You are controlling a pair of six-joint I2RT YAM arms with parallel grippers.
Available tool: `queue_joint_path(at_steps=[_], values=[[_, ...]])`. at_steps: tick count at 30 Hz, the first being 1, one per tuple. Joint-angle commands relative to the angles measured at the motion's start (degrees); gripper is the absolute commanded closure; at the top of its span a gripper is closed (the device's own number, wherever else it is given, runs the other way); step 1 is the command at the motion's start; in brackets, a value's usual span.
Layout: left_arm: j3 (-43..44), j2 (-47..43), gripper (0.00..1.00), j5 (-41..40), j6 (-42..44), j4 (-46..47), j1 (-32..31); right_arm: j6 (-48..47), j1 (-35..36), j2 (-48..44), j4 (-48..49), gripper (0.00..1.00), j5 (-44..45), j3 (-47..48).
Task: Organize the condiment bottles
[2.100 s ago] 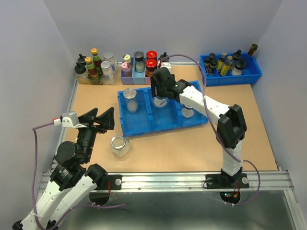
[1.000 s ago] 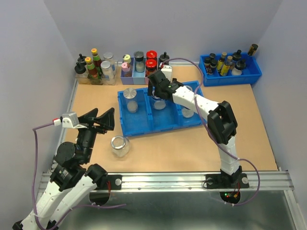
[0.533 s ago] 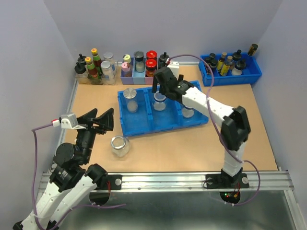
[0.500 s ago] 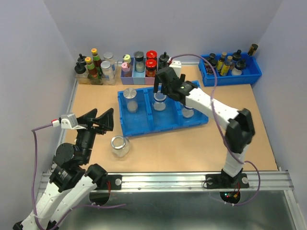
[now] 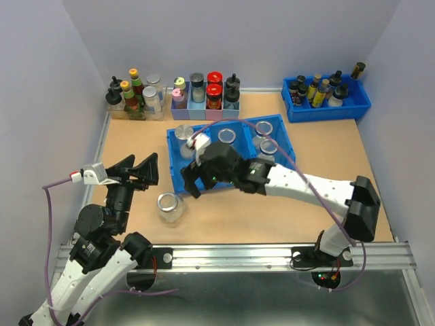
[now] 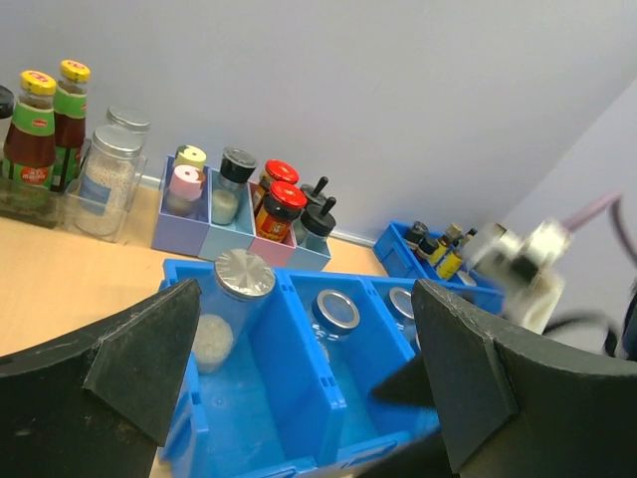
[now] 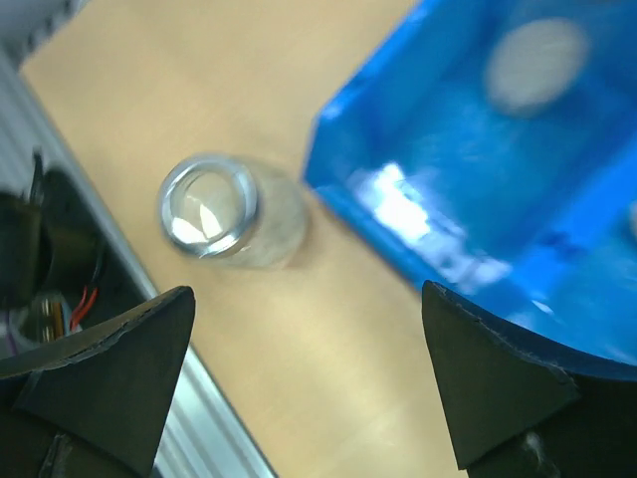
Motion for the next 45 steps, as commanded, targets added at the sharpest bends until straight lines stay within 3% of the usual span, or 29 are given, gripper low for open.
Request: queue_joint_path(at_steps=[1, 8, 20, 30, 38, 42, 45], values=[[-0.5, -1.5, 0.01, -2.0, -0.7, 1.8, 0.0, -5.4, 5.9, 3.7, 2.5, 0.00, -2.8, -0.7], [-0.4, -2.1, 0.01, -3.8, -1.0, 0.8, -0.1, -7.5, 11.6, 12.8, 3.3, 0.00, -1.3, 6.2], [-0.4, -2.1, 0.01, -4.0, -1.1, 1.0, 0.0, -4.6, 13.0, 25.5, 3.3, 0.00, 1.5, 16.4], [-0.5, -2.2, 0.01, -3.9, -0.9, 1.0, 0.0, -2.1, 13.3, 28.8, 3.1, 0.00, 1.6, 20.4], [-0.4, -1.8, 0.01, -3.7, -0.6, 1.4, 0.0, -1.0, 13.3, 29.8, -0.3, 0.06, 3.4, 20.5], [-0.5, -1.8, 0.01, -3.6, -0.6, 1.5, 0.0, -0.6, 13.3, 29.2, -0.4, 0.23, 3.8, 20.1], [-0.5, -1.7, 0.01, -3.6, -0.6, 1.4, 0.0, -0.2, 13.3, 27.4, -0.4, 0.51, 5.0, 19.6]])
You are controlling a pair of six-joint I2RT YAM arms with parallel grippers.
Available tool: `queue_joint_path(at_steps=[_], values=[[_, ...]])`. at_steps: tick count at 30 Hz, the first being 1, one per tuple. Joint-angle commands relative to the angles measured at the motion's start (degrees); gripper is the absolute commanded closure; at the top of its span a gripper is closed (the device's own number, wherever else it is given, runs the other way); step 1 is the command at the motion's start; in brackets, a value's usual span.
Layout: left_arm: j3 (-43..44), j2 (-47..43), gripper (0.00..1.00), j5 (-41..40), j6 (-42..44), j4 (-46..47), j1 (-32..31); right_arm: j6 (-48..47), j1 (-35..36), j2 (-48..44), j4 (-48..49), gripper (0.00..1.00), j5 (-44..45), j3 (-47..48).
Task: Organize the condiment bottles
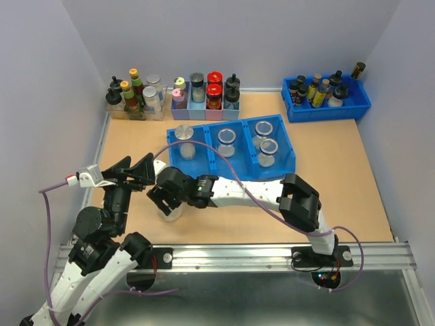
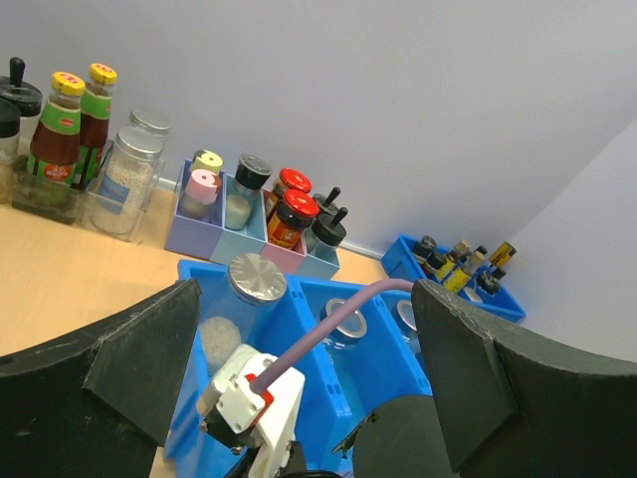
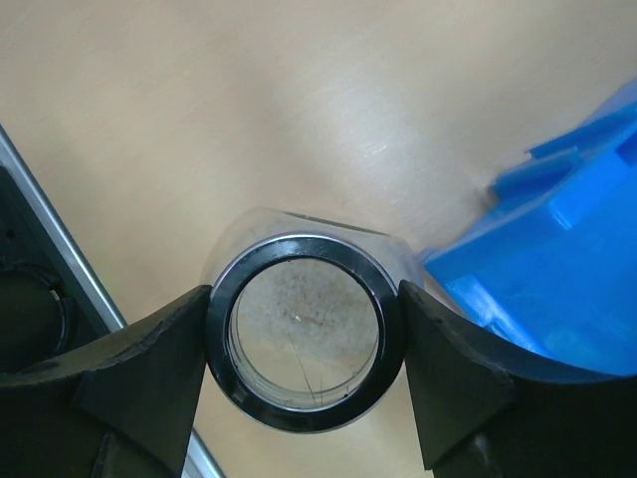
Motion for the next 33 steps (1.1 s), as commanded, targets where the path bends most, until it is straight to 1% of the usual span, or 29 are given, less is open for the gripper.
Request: queue_joint_path(at_steps=[1, 3, 4, 9, 10, 13, 14, 18, 21, 22, 25, 26, 28, 29, 33], values=[[-0.4, 0.1, 0.01, -0.3, 0.4, 2.3, 0.0, 0.6, 0.4, -2.8, -1.0, 0.73, 2.2, 1.5], [-0.4, 0.0, 0.01, -0.3, 0.4, 2.3, 0.0, 0.7, 0.4, -3.9, -1.0, 0.92, 2.4, 0.8], [-0.4, 0.0, 0.01, -0.3, 0.5, 2.3, 0.0, 0.9, 0.4, -5.3, -1.0, 0.99, 2.9, 0.4], [-0.4, -0.3, 0.01, -0.5, 0.4, 2.1, -0.1, 2.4, 0.4, -12.0, -2.0, 1.00, 4.5, -5.1], [-0.4, -0.2, 0.01, -0.6, 0.5, 2.0, 0.0, 2.7, 0.4, -15.0, -2.4, 1.00, 4.5, -6.1], [-0.4, -0.2, 0.01, -0.6, 0.5, 2.0, 0.0, 4.3, 0.4, -19.8, -3.6, 1.00, 5.8, -10.5], [-0.4, 0.1, 0.01, -0.6, 0.5, 2.0, 0.0, 4.6, 0.4, -22.9, -4.5, 1.00, 6.1, -11.7], [-0.4, 0.7, 0.01, -0.5, 0.5, 2.1, 0.0, 7.6, 0.3, -29.1, -9.3, 1.00, 9.5, -15.2], [-0.3, 0.9, 0.01, -0.4, 0.8, 2.3, 0.0, 9.2, 0.1, -34.4, -11.9, 1.00, 16.3, -17.9], [-0.3, 1.1, 0.01, -0.3, 0.7, 2.4, 0.0, 9.5, -0.7, -35.5, -12.4, 1.00, 20.1, -18.9], [-0.5, 1.6, 0.02, 0.3, 0.8, 2.9, 0.0, 9.2, -3.6, -38.6, -12.8, 1.00, 24.1, -19.6], [-0.5, 1.8, 0.02, 0.5, 0.7, 3.0, 0.0, 9.0, -7.0, -39.1, -12.9, 1.00, 25.4, -19.9], [-0.6, 2.3, 0.02, 0.9, 0.7, 3.0, 0.0, 7.8, -10.6, -39.9, -12.8, 1.00, 24.8, -19.9], [-0.5, 2.3, 0.02, 1.0, 0.6, 3.1, 0.0, 7.0, -13.6, -39.9, -12.3, 1.00, 24.0, -19.8], [-0.6, 2.5, 0.02, 1.2, 0.5, 3.1, 0.0, 2.4, -18.2, -38.0, -9.4, 1.00, 21.5, -18.9]])
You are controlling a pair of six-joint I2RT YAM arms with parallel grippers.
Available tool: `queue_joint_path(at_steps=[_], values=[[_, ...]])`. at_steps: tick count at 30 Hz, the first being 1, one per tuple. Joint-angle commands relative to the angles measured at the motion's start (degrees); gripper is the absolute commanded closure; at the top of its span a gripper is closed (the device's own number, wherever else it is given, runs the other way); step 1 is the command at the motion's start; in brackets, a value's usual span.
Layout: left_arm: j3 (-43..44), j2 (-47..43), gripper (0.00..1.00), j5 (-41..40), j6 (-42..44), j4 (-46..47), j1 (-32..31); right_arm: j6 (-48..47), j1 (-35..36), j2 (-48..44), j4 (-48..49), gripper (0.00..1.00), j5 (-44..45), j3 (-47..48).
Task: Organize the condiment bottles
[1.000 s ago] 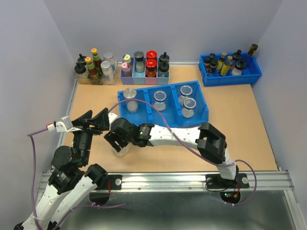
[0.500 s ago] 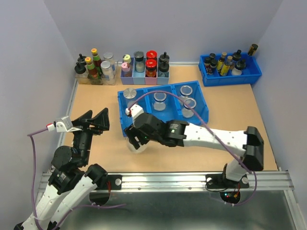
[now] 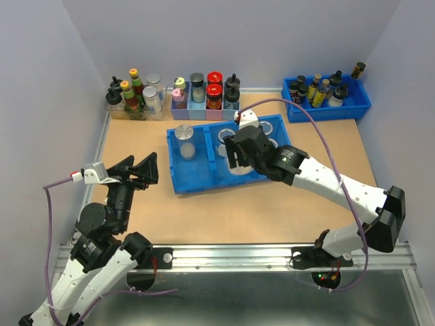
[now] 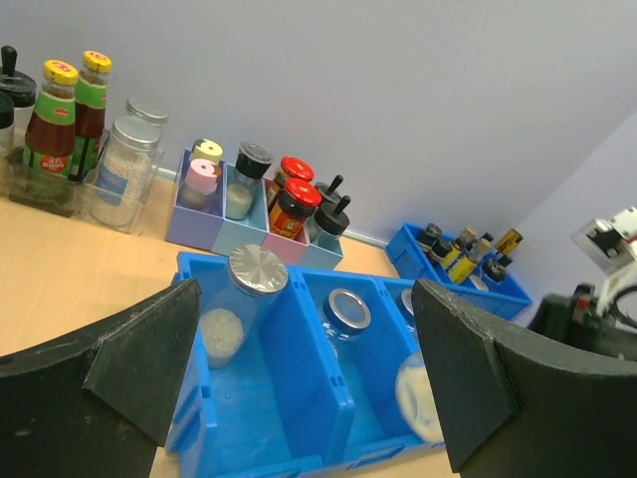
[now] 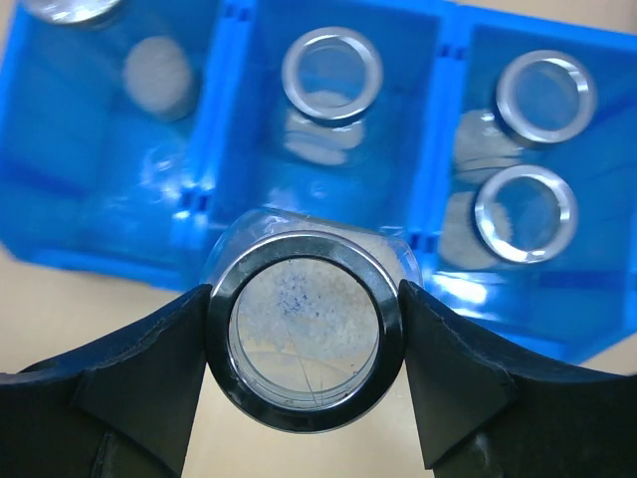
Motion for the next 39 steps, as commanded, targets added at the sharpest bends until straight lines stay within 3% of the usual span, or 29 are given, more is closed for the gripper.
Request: queue_joint_path(at_steps=[1, 9, 19, 39], values=[[-0.5, 0.7, 0.02, 0.6, 0.5, 3.1, 0.0, -5.3, -4.0, 0.3, 5.9, 1.00, 0.6, 1.1], [-0.6, -0.1, 0.02, 0.5, 0.6, 2.9, 0.0, -7.9, -9.8, 8.7, 8.8, 1.00, -7.3, 5.1], [-0.6, -0.8, 0.02, 0.7, 0.8, 2.8, -0.1, -6.8, -11.2, 17.9, 11.8, 1.00, -9.3, 8.3], [-0.6, -1.5, 0.02, 1.3, 0.4, 2.7, 0.0, -10.9, -13.5, 27.0, 18.1, 1.00, -10.1, 12.4]])
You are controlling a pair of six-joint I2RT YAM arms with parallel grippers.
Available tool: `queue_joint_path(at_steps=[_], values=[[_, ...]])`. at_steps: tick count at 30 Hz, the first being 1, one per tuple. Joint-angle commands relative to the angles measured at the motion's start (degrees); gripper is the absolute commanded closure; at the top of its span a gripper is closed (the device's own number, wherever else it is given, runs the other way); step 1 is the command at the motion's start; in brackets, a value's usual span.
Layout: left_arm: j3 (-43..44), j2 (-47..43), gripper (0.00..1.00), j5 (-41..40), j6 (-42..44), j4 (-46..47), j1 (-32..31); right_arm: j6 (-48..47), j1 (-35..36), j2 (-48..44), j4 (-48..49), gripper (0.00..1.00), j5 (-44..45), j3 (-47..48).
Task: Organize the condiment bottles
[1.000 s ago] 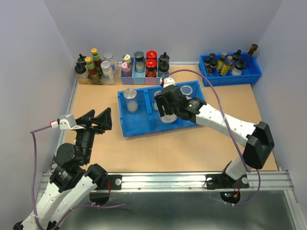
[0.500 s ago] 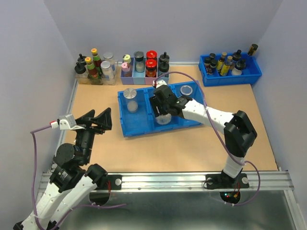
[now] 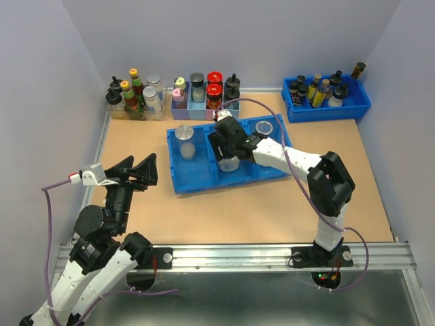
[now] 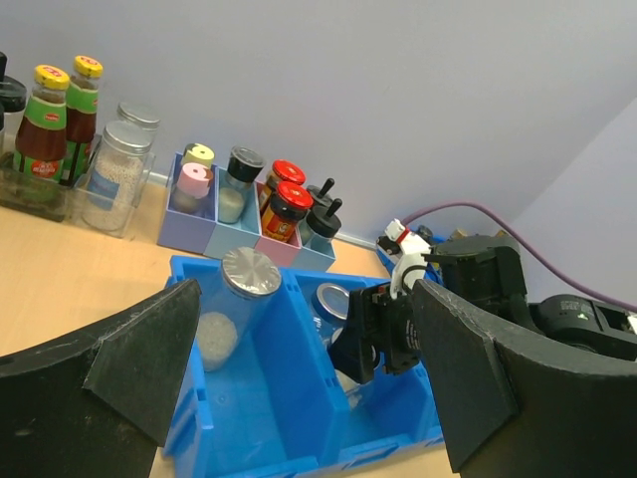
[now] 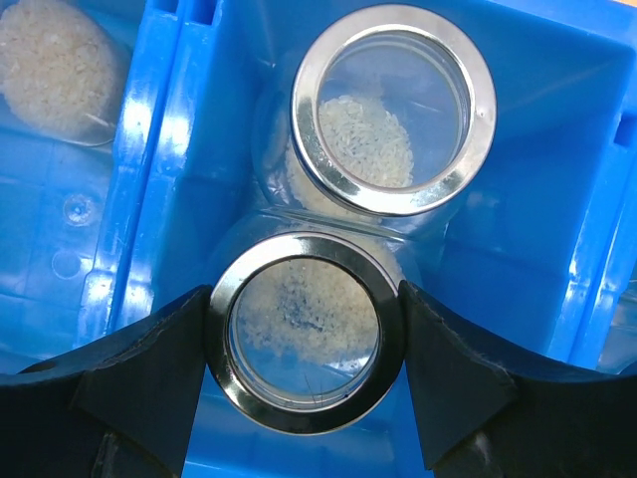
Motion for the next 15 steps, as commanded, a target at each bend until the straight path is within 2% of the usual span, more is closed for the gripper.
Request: queue_joint_path(at_steps=[1, 5, 6, 7, 8, 10, 11, 13, 14, 15], values=[[-0.5, -0.4, 0.02, 0.4, 0.5, 2.7, 0.0, -2.1, -0.9, 0.3, 6.5, 1.00, 0.3, 5.3], [-0.5, -0.4, 0.02, 0.4, 0.5, 2.7, 0.0, -2.2, -1.0, 0.3, 6.7, 1.00, 0.4, 5.7], [-0.5, -0.4, 0.02, 0.4, 0.5, 2.7, 0.0, -2.1, -1.1, 0.1, 6.6, 0.97, 0.4, 5.6], [-0.5, -0.3, 0.02, 0.4, 0.4, 2.7, -0.1, -2.0, -1.1, -0.2, 6.6, 0.87, 0.5, 5.6], [-0.6, -0.2, 0.02, 0.4, 0.5, 2.7, -0.1, -1.8, -1.1, -0.4, 6.7, 0.67, 0.4, 5.4], [-0.6, -0.1, 0.02, 0.5, 0.5, 2.7, -0.1, -1.4, -1.1, -1.6, 6.7, 0.46, 0.7, 4.3], [-0.5, -0.2, 0.02, 0.6, 0.5, 2.7, -0.1, -0.7, -1.1, -2.3, 6.5, 0.26, 1.2, 3.7], [-0.6, 0.1, 0.02, 0.8, 0.6, 2.7, 0.0, 0.2, -1.1, -4.3, 6.5, 0.05, 2.1, 1.7], [-0.6, 0.2, 0.02, 0.9, 0.6, 2.7, -0.1, 0.9, -1.1, -4.9, 6.4, 0.00, 2.8, 0.4], [-0.5, 0.2, 0.02, 0.9, 0.6, 2.8, 0.0, 1.2, -1.1, -5.7, 6.3, 0.00, 3.2, -0.2]])
